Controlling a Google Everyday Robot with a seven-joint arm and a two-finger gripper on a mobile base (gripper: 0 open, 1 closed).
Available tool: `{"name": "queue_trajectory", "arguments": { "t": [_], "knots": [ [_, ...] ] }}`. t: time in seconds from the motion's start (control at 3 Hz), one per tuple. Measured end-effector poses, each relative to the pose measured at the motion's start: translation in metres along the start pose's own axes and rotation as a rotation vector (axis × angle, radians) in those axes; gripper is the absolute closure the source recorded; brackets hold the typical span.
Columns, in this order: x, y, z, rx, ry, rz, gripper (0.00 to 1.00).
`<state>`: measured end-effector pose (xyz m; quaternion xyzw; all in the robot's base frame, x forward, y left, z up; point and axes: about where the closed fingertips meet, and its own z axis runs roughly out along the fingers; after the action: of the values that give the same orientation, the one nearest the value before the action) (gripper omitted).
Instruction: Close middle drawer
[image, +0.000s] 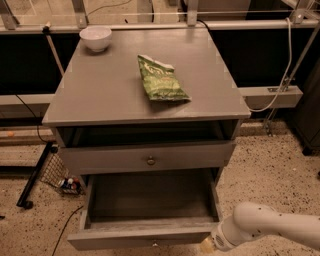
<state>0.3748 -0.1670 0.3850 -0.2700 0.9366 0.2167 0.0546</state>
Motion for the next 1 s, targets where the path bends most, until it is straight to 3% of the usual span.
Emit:
{"name": "queue_trajectory", "arguments": {
  "t": [0.67, 1.0],
  "knots": [
    [-0.031, 0.006, 0.006, -0.011, -0.040, -0.091, 1.00],
    [-0.033, 0.006, 0.006, -0.011, -0.042, -0.096, 1.00]
  ]
}}
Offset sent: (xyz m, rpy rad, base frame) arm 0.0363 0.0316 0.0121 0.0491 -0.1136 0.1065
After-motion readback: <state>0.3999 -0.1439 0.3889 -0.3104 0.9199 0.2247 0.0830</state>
